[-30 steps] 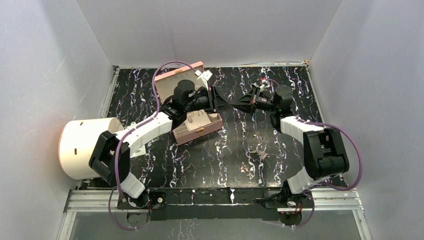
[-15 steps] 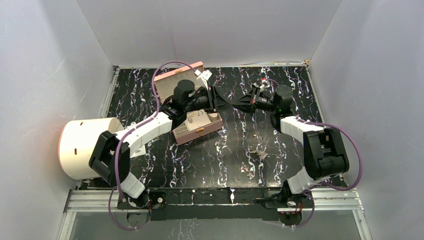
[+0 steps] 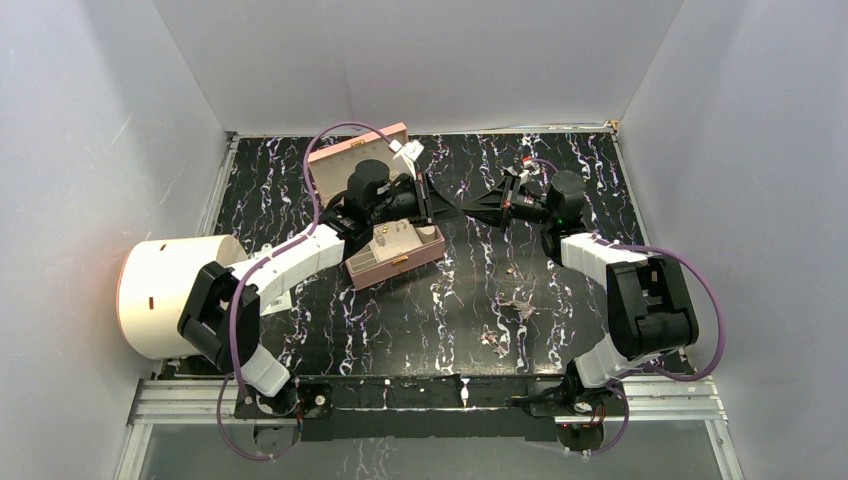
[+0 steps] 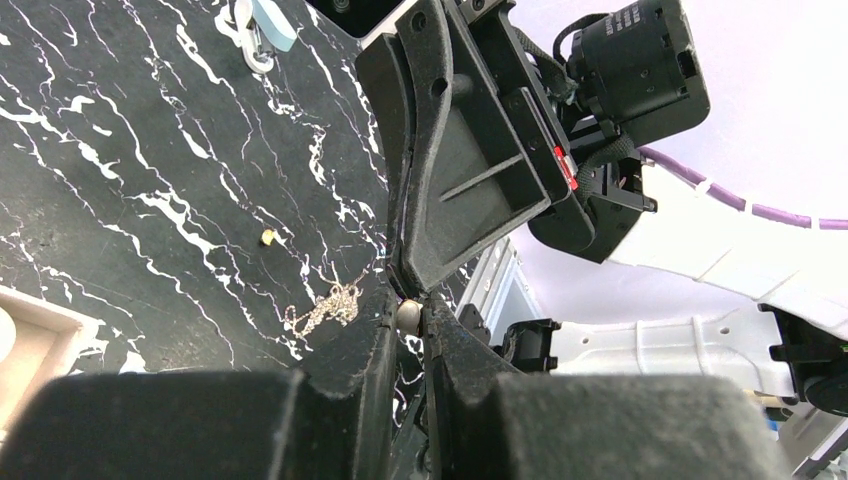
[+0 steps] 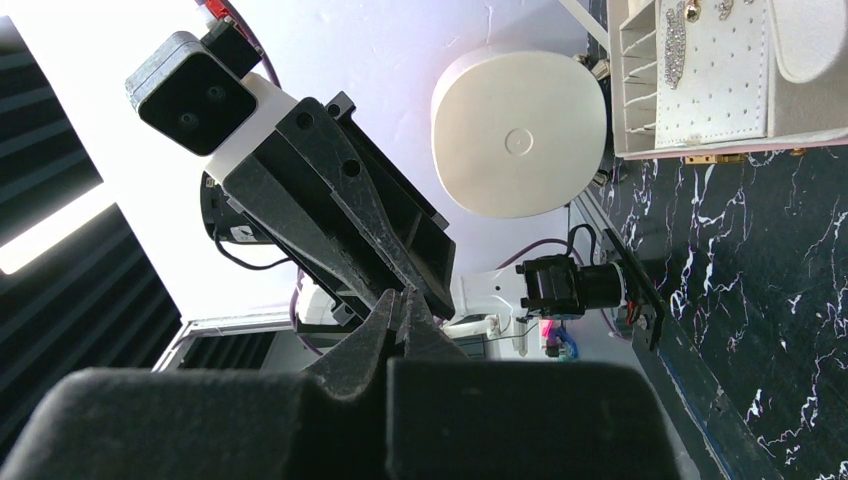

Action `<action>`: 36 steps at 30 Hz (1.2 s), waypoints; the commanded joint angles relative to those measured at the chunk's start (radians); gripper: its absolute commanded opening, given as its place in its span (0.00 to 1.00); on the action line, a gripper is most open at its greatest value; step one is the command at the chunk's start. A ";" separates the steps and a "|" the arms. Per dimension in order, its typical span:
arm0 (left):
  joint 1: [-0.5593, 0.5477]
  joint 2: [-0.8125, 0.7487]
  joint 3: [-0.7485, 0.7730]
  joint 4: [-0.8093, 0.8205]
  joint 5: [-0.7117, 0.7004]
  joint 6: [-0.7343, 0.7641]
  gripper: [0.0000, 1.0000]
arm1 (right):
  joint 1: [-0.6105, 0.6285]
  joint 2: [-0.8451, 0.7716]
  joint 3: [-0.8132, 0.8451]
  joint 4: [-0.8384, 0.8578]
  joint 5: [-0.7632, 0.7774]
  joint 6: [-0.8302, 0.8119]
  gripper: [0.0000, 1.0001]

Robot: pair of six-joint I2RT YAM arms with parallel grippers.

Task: Organize the mixed jewelry
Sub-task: Pick up the jewelry from the center of the board, then place the jewelry in the jewelry box.

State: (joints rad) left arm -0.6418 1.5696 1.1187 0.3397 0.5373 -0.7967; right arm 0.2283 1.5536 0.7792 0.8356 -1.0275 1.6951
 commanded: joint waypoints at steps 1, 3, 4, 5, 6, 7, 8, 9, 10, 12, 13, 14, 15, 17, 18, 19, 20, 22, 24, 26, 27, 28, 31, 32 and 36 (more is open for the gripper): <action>-0.002 -0.051 -0.004 0.032 0.000 0.006 0.02 | -0.006 0.000 -0.012 0.035 -0.014 -0.025 0.00; -0.002 -0.051 -0.004 0.030 -0.003 0.005 0.02 | -0.005 -0.004 -0.009 0.025 -0.014 -0.036 0.00; -0.002 -0.052 -0.004 0.028 -0.004 0.007 0.01 | -0.005 -0.005 -0.004 0.014 -0.014 -0.045 0.00; -0.002 -0.052 -0.005 0.025 -0.006 0.007 0.01 | -0.005 -0.007 -0.001 0.000 -0.014 -0.054 0.01; -0.002 -0.052 -0.004 0.022 -0.009 0.009 0.01 | -0.005 -0.009 0.003 -0.010 -0.013 -0.061 0.04; -0.002 -0.053 -0.005 0.016 -0.012 0.010 0.01 | -0.005 -0.011 0.007 -0.018 -0.012 -0.068 0.07; -0.002 -0.054 -0.005 0.009 -0.017 0.013 0.01 | -0.005 -0.013 0.010 -0.029 -0.011 -0.075 0.11; -0.002 -0.055 -0.004 0.002 -0.020 0.017 0.01 | -0.006 -0.015 0.014 -0.039 -0.008 -0.081 0.17; -0.002 -0.057 -0.003 -0.007 -0.025 0.022 0.01 | -0.006 -0.018 0.015 -0.050 -0.003 -0.086 0.23; -0.002 -0.060 -0.001 -0.030 -0.032 0.037 0.01 | -0.009 -0.025 0.018 -0.072 0.008 -0.098 0.33; -0.002 -0.061 -0.001 -0.040 -0.037 0.043 0.01 | -0.011 -0.028 0.018 -0.076 0.012 -0.100 0.36; -0.002 -0.064 -0.002 -0.048 -0.039 0.048 0.01 | -0.015 -0.031 0.019 -0.076 0.016 -0.100 0.38; -0.002 -0.066 -0.002 -0.056 -0.043 0.054 0.01 | -0.017 -0.034 0.020 -0.077 0.019 -0.101 0.40; -0.002 -0.069 -0.005 -0.062 -0.045 0.061 0.01 | -0.024 -0.036 0.024 -0.088 0.019 -0.105 0.43; -0.002 -0.069 -0.004 -0.065 -0.046 0.064 0.01 | -0.027 -0.037 0.026 -0.097 0.018 -0.109 0.44; -0.001 -0.068 -0.001 -0.070 -0.047 0.067 0.01 | -0.029 -0.039 0.027 -0.108 0.019 -0.115 0.45; -0.001 -0.068 0.001 -0.077 -0.049 0.073 0.01 | -0.031 -0.042 0.028 -0.118 0.022 -0.121 0.45; -0.001 -0.066 0.005 -0.089 -0.052 0.082 0.01 | -0.037 -0.045 0.028 -0.142 0.023 -0.136 0.46; 0.000 -0.066 0.010 -0.110 -0.062 0.096 0.01 | -0.041 -0.051 0.028 -0.169 0.028 -0.151 0.46; 0.001 -0.065 0.025 -0.171 -0.085 0.124 0.01 | -0.045 -0.055 0.031 -0.209 0.032 -0.175 0.46; 0.002 -0.066 0.031 -0.201 -0.099 0.136 0.01 | -0.048 -0.057 0.034 -0.233 0.034 -0.192 0.46; 0.002 -0.067 0.040 -0.238 -0.118 0.151 0.01 | -0.050 -0.059 0.040 -0.268 0.038 -0.213 0.46; 0.008 -0.061 0.084 -0.393 -0.185 0.200 0.01 | -0.053 -0.065 0.067 -0.399 0.053 -0.296 0.46; 0.010 -0.054 0.106 -0.461 -0.210 0.218 0.01 | -0.053 -0.066 0.077 -0.449 0.062 -0.328 0.46; 0.015 -0.033 0.197 -0.710 -0.337 0.285 0.01 | -0.053 -0.080 0.117 -0.661 0.105 -0.457 0.46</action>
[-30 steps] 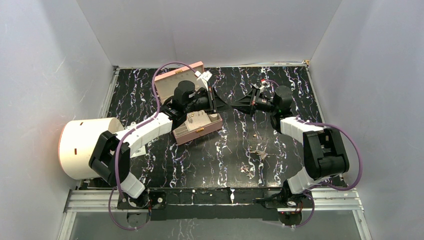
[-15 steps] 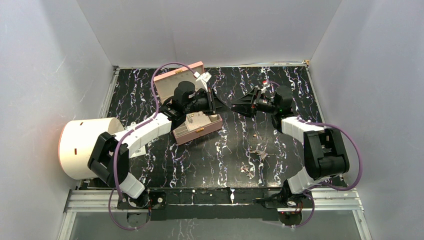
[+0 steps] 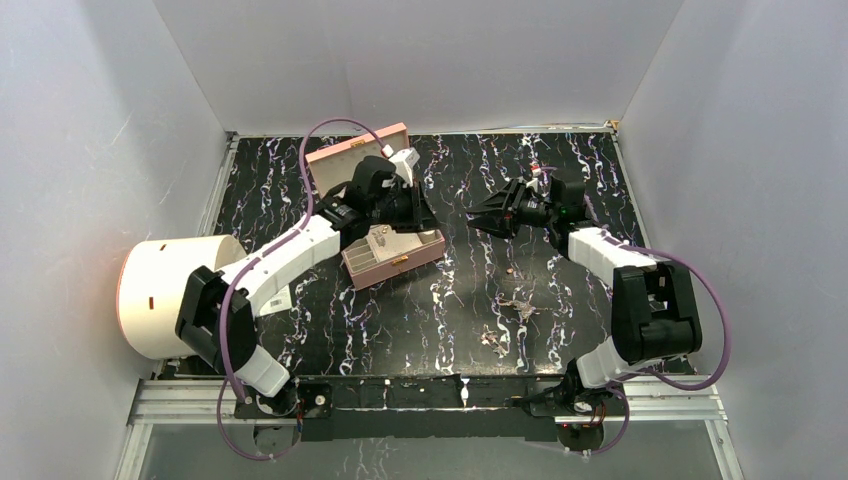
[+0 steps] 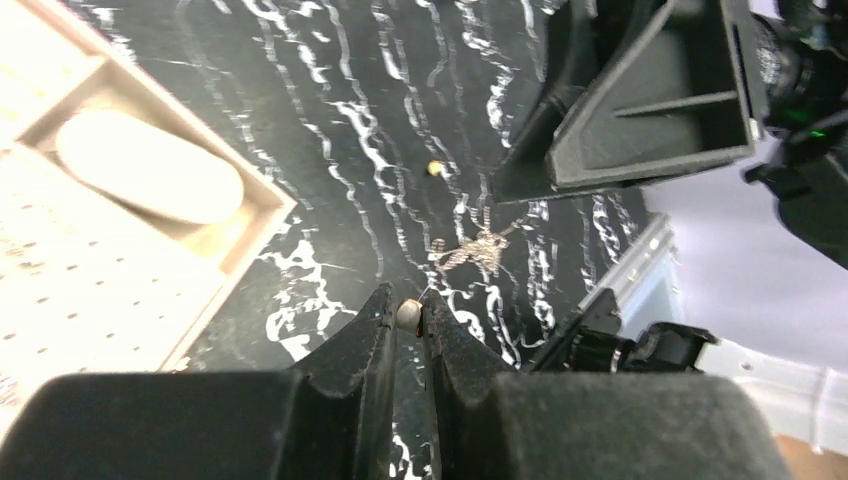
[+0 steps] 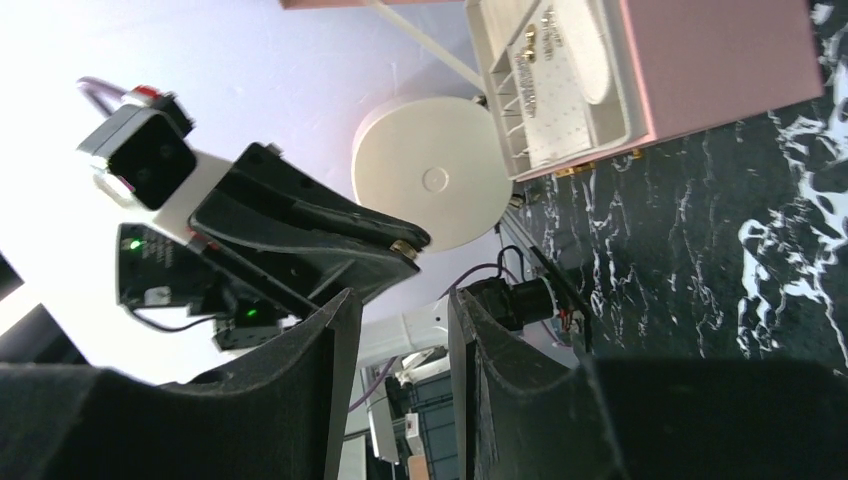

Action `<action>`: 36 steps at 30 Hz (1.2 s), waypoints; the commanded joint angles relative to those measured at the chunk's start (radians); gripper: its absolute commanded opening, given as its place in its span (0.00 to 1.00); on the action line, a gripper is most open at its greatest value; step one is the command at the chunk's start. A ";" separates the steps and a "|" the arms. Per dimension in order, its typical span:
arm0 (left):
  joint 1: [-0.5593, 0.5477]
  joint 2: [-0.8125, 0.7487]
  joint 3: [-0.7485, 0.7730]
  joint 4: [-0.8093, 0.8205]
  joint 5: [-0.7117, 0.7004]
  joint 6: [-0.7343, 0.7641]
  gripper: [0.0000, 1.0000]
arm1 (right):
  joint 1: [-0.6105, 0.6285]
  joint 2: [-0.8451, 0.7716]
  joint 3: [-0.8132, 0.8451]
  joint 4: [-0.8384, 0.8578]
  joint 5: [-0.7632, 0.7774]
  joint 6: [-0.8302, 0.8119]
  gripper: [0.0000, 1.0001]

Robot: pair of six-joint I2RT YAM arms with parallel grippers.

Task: Organize the mixed jewelry
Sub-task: Place the jewelry in the jewelry box.

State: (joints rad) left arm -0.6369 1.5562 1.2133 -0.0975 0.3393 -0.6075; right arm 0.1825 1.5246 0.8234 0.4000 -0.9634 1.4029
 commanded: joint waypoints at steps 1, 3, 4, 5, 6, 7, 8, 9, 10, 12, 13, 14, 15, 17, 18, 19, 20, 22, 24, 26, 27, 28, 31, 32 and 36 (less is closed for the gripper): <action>0.011 -0.012 0.132 -0.330 -0.167 0.114 0.01 | -0.007 -0.054 0.080 -0.280 0.050 -0.201 0.46; 0.013 0.011 0.183 -0.445 -0.221 0.146 0.00 | -0.006 -0.062 0.096 -0.358 0.067 -0.257 0.45; 0.013 0.025 0.204 -0.496 -0.246 0.160 0.00 | -0.007 -0.066 0.103 -0.390 0.077 -0.286 0.45; 0.013 0.041 0.231 -0.544 -0.274 0.168 0.00 | -0.007 -0.069 0.112 -0.444 0.088 -0.316 0.45; 0.013 0.063 0.260 -0.593 -0.316 0.173 0.00 | -0.008 -0.070 0.122 -0.489 0.100 -0.349 0.45; 0.013 0.089 0.296 -0.646 -0.355 0.175 0.00 | -0.007 -0.070 0.137 -0.533 0.110 -0.381 0.45; 0.013 0.129 0.350 -0.707 -0.386 0.164 0.00 | -0.007 -0.066 0.158 -0.588 0.121 -0.421 0.44; 0.013 0.160 0.405 -0.771 -0.406 0.154 0.00 | -0.006 -0.061 0.185 -0.644 0.140 -0.471 0.44; 0.012 0.183 0.454 -0.813 -0.418 0.142 0.00 | -0.007 -0.052 0.221 -0.715 0.178 -0.527 0.44; 0.011 0.223 0.509 -0.860 -0.448 0.098 0.00 | -0.007 -0.031 0.296 -0.850 0.248 -0.636 0.43; 0.011 0.245 0.531 -0.884 -0.477 0.068 0.00 | -0.006 -0.018 0.339 -0.920 0.285 -0.695 0.42; 0.011 0.271 0.550 -0.916 -0.502 0.034 0.00 | -0.006 -0.006 0.394 -0.985 0.331 -0.748 0.41; 0.011 0.293 0.569 -0.945 -0.524 -0.001 0.00 | -0.007 -0.002 0.426 -1.038 0.368 -0.794 0.41; 0.008 0.331 0.596 -0.996 -0.573 -0.064 0.00 | -0.004 -0.006 0.456 -1.100 0.445 -0.858 0.41; 0.007 0.343 0.613 -1.013 -0.603 -0.093 0.00 | 0.002 -0.007 0.459 -1.123 0.478 -0.874 0.41; 0.006 0.355 0.620 -1.025 -0.627 -0.126 0.00 | 0.005 -0.012 0.451 -1.128 0.487 -0.877 0.41; 0.004 0.362 0.625 -1.033 -0.648 -0.149 0.00 | 0.006 -0.022 0.435 -1.119 0.479 -0.872 0.41; 0.003 0.375 0.628 -1.042 -0.665 -0.186 0.00 | 0.009 -0.039 0.412 -1.105 0.469 -0.867 0.41; -0.001 0.384 0.620 -1.040 -0.658 -0.199 0.00 | 0.020 -0.044 0.407 -1.105 0.480 -0.877 0.40; -0.007 0.388 0.606 -1.038 -0.654 -0.203 0.00 | 0.021 -0.051 0.395 -1.094 0.477 -0.880 0.40; -0.009 0.387 0.600 -1.038 -0.655 -0.202 0.00 | 0.021 -0.056 0.388 -1.089 0.475 -0.880 0.40; -0.011 0.385 0.593 -1.037 -0.661 -0.200 0.00 | 0.021 -0.064 0.379 -1.082 0.477 -0.880 0.40; -0.012 0.384 0.580 -1.024 -0.676 -0.187 0.00 | 0.023 -0.089 0.349 -1.060 0.489 -0.878 0.40; -0.012 0.388 0.580 -1.019 -0.677 -0.180 0.00 | 0.022 -0.093 0.348 -1.060 0.495 -0.879 0.40; -0.013 0.415 0.576 -1.006 -0.667 -0.181 0.00 | 0.022 -0.109 0.357 -1.071 0.527 -0.891 0.40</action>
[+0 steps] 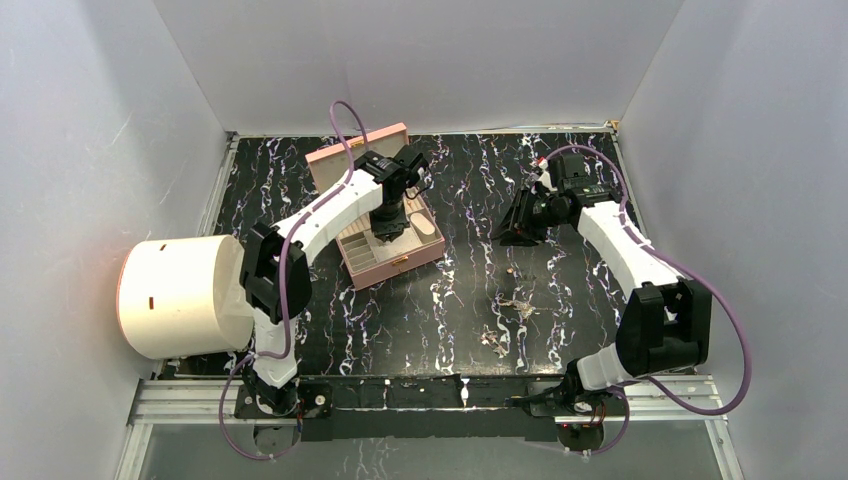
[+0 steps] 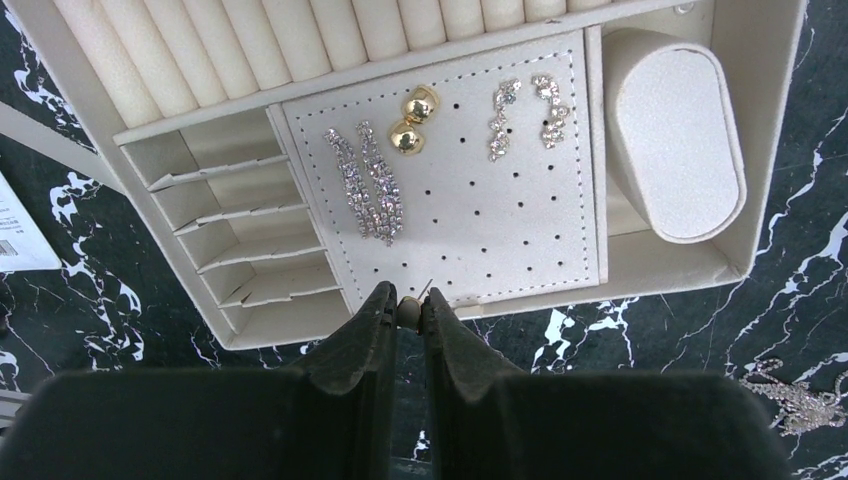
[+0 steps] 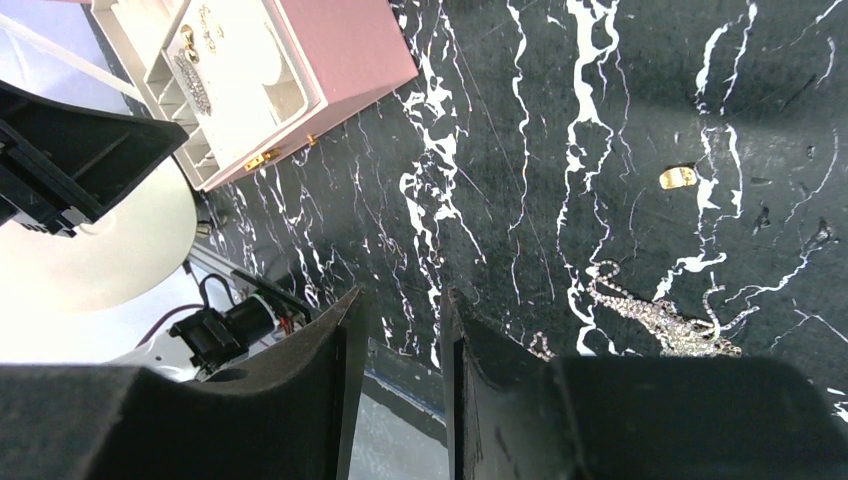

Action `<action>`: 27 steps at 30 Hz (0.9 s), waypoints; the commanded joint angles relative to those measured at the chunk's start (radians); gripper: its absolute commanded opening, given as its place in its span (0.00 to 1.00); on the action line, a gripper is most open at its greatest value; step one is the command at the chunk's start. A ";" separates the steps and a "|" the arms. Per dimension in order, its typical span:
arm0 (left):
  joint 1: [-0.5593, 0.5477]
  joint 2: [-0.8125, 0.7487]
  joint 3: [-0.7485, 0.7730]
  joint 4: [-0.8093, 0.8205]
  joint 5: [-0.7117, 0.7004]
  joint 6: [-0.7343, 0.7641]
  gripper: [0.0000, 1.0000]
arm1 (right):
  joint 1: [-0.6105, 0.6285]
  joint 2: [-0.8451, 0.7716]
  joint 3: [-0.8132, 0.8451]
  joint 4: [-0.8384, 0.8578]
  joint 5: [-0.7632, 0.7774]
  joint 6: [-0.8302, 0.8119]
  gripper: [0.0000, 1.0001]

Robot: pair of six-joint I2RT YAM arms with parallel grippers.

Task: Organize the mixed jewelry
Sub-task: Place the jewelry in the jewelry box.

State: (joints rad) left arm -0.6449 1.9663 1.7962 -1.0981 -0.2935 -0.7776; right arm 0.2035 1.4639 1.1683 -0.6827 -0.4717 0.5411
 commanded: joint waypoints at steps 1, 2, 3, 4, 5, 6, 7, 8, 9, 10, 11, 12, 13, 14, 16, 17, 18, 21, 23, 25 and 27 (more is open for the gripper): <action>-0.005 0.005 -0.008 0.000 -0.042 -0.012 0.00 | 0.002 -0.052 0.012 0.010 0.039 -0.032 0.40; -0.005 0.005 -0.014 0.005 -0.055 -0.012 0.00 | 0.001 -0.056 0.009 0.009 0.043 -0.035 0.40; -0.006 0.005 -0.016 0.010 -0.070 -0.012 0.00 | 0.002 -0.058 0.008 0.010 0.048 -0.040 0.40; -0.007 0.007 -0.018 0.018 -0.082 -0.009 0.00 | 0.001 -0.059 0.008 0.011 0.054 -0.044 0.40; -0.006 0.009 -0.016 0.027 -0.086 -0.003 0.00 | 0.001 -0.058 0.013 0.011 0.062 -0.048 0.40; -0.007 0.016 -0.012 0.037 -0.084 0.000 0.00 | 0.001 -0.054 0.016 0.011 0.065 -0.052 0.40; -0.007 0.024 -0.001 0.039 -0.078 0.003 0.00 | 0.001 -0.048 0.022 0.010 0.065 -0.054 0.40; -0.005 0.038 0.014 0.035 -0.075 0.006 0.00 | 0.001 -0.040 0.029 0.006 0.061 -0.053 0.40; -0.006 0.049 0.027 0.026 -0.072 0.008 0.00 | 0.001 -0.034 0.033 0.004 0.055 -0.051 0.40; -0.007 0.057 0.034 0.022 -0.074 0.010 0.00 | 0.001 -0.030 0.035 0.009 0.044 -0.049 0.40; -0.006 0.064 0.037 0.020 -0.075 0.012 0.00 | 0.001 -0.027 0.032 0.016 0.039 -0.049 0.40; -0.006 0.069 0.037 0.019 -0.078 0.013 0.00 | 0.001 -0.023 0.031 0.018 0.038 -0.049 0.40; -0.006 0.073 0.034 0.017 -0.079 0.013 0.00 | 0.001 -0.019 0.031 0.017 0.038 -0.053 0.40; -0.007 0.075 0.033 0.016 -0.076 0.010 0.00 | 0.001 -0.014 0.034 0.015 0.039 -0.056 0.40; -0.007 0.079 0.033 0.012 -0.076 0.001 0.00 | 0.001 -0.007 0.041 0.010 0.040 -0.056 0.40; -0.007 0.080 0.033 0.014 -0.079 -0.002 0.00 | 0.001 -0.005 0.043 0.009 0.040 -0.057 0.40; -0.007 0.080 0.036 0.013 -0.083 -0.003 0.00 | 0.001 -0.002 0.045 0.009 0.041 -0.057 0.40; -0.007 0.091 0.047 0.006 -0.078 -0.004 0.00 | 0.001 0.011 0.043 0.012 0.032 -0.058 0.39; -0.007 0.095 0.048 0.007 -0.071 -0.006 0.00 | 0.001 0.017 0.043 0.014 0.026 -0.056 0.39; -0.007 0.097 0.050 0.007 -0.075 -0.003 0.00 | 0.001 0.021 0.047 0.014 0.028 -0.058 0.39; -0.006 0.103 0.069 -0.003 -0.087 -0.001 0.00 | 0.001 0.024 0.050 0.012 0.030 -0.059 0.39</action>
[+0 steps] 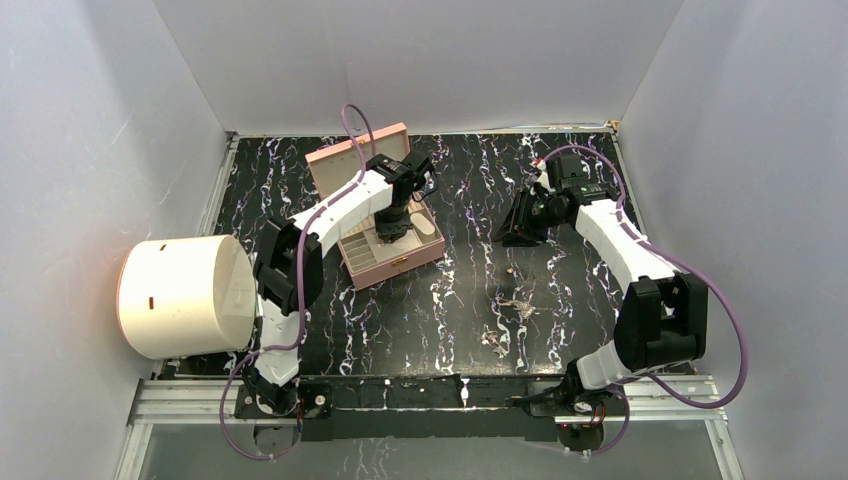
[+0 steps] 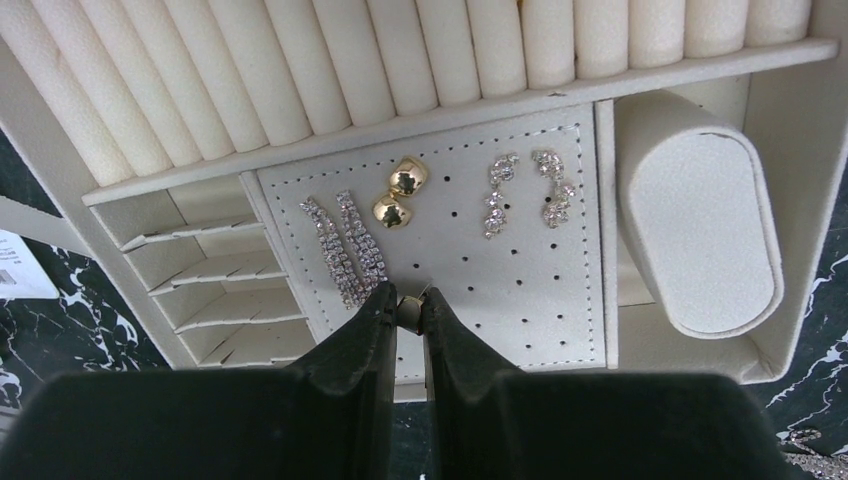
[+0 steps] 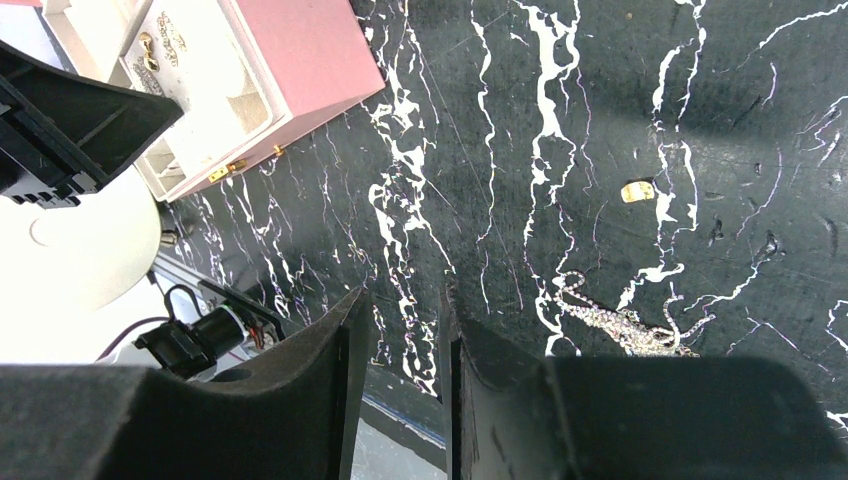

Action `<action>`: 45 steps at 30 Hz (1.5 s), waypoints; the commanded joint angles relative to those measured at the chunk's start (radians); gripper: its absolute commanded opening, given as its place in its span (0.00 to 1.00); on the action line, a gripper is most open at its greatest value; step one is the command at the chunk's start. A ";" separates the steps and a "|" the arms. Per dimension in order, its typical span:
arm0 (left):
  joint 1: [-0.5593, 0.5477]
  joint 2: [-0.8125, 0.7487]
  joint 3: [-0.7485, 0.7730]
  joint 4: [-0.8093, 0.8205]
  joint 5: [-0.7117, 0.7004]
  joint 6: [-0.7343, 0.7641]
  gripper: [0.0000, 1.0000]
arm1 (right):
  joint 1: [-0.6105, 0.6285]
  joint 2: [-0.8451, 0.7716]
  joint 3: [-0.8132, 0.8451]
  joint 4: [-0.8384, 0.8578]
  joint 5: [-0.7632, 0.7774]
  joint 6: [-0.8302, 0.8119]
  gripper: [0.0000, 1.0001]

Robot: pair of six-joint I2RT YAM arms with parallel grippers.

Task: Organize the mixed jewelry
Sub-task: Place the jewelry in the jewelry box.

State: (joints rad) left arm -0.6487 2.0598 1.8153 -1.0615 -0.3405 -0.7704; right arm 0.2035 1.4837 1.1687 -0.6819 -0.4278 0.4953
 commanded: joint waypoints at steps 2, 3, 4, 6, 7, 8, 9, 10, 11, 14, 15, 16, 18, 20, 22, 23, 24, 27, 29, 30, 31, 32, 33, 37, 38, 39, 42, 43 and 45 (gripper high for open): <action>-0.002 0.015 0.071 -0.050 -0.050 -0.007 0.00 | 0.001 0.008 0.051 0.013 -0.014 -0.014 0.39; -0.001 0.018 0.077 -0.049 -0.050 -0.004 0.00 | 0.001 0.011 0.052 0.012 -0.015 -0.014 0.39; -0.001 0.022 0.088 -0.051 -0.047 0.001 0.00 | 0.001 0.012 0.053 0.013 -0.015 -0.015 0.38; -0.001 0.031 0.110 -0.057 -0.037 0.008 0.00 | 0.001 0.015 0.056 0.013 -0.013 -0.015 0.38; -0.002 0.036 0.116 -0.061 -0.034 0.009 0.00 | 0.001 0.016 0.057 0.013 -0.010 -0.015 0.38; -0.002 0.041 0.121 -0.063 -0.034 0.012 0.00 | 0.001 0.018 0.058 0.013 -0.011 -0.015 0.38; -0.002 0.045 0.128 -0.070 -0.036 0.014 0.00 | 0.002 0.018 0.060 0.012 -0.011 -0.016 0.38; -0.002 0.050 0.136 -0.078 -0.039 0.016 0.00 | 0.001 0.018 0.061 0.012 -0.009 -0.017 0.38; -0.002 0.054 0.144 -0.087 -0.042 0.017 0.00 | 0.001 0.017 0.062 0.012 -0.008 -0.017 0.38; -0.001 0.061 0.168 -0.124 -0.058 0.024 0.01 | 0.002 0.016 0.062 0.012 -0.003 -0.018 0.38; -0.002 0.060 0.171 -0.135 -0.062 0.027 0.01 | 0.002 0.015 0.062 0.012 -0.001 -0.018 0.38; -0.002 0.060 0.173 -0.140 -0.064 0.032 0.01 | 0.001 0.015 0.062 0.012 0.000 -0.018 0.38; -0.002 0.058 0.174 -0.150 -0.062 0.039 0.02 | 0.001 0.016 0.062 0.012 0.001 -0.018 0.38; -0.002 0.062 0.174 -0.161 -0.056 0.047 0.02 | 0.001 0.018 0.063 0.012 0.001 -0.018 0.38; -0.002 0.067 0.175 -0.170 -0.053 0.049 0.03 | 0.001 0.018 0.063 0.012 0.001 -0.018 0.38; -0.002 0.068 0.175 -0.169 -0.050 0.051 0.03 | 0.001 0.018 0.062 0.012 0.000 -0.018 0.38; -0.002 0.070 0.176 -0.170 -0.044 0.056 0.03 | 0.001 0.018 0.062 0.012 -0.001 -0.018 0.38; -0.002 0.080 0.185 -0.174 -0.025 0.066 0.03 | 0.002 0.014 0.059 0.012 -0.003 -0.018 0.38; -0.002 0.084 0.185 -0.174 -0.014 0.071 0.03 | 0.001 0.011 0.056 0.012 -0.004 -0.018 0.38; -0.002 0.087 0.186 -0.174 -0.012 0.075 0.03 | 0.001 0.009 0.054 0.012 -0.004 -0.018 0.38; -0.001 0.089 0.187 -0.175 -0.007 0.080 0.03 | 0.001 0.008 0.053 0.010 -0.003 -0.018 0.38; -0.002 0.093 0.190 -0.175 0.000 0.086 0.04 | 0.001 0.006 0.051 0.010 -0.004 -0.018 0.38; -0.002 0.099 0.194 -0.179 0.005 0.090 0.04 | 0.001 0.004 0.051 0.009 -0.005 -0.019 0.38; 0.001 0.109 0.219 -0.200 0.003 0.100 0.06 | 0.001 -0.001 0.044 0.010 -0.006 -0.019 0.38; 0.002 0.109 0.222 -0.201 0.005 0.103 0.06 | 0.001 -0.002 0.041 0.010 -0.006 -0.018 0.38; 0.004 0.110 0.223 -0.202 0.009 0.105 0.06 | 0.002 -0.003 0.040 0.011 -0.006 -0.020 0.38; 0.007 0.113 0.231 -0.205 0.021 0.110 0.06 | 0.002 -0.003 0.039 0.010 -0.007 -0.018 0.38; 0.007 0.115 0.233 -0.208 0.023 0.110 0.06 | 0.002 -0.002 0.039 0.010 -0.008 -0.018 0.38; 0.009 0.117 0.235 -0.211 0.024 0.115 0.07 | 0.002 -0.002 0.039 0.011 -0.010 -0.018 0.38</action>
State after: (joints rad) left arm -0.6468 2.1830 2.0132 -1.2343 -0.3244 -0.6689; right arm 0.2035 1.4975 1.1866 -0.6815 -0.4259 0.4900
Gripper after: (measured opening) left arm 0.105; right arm 0.380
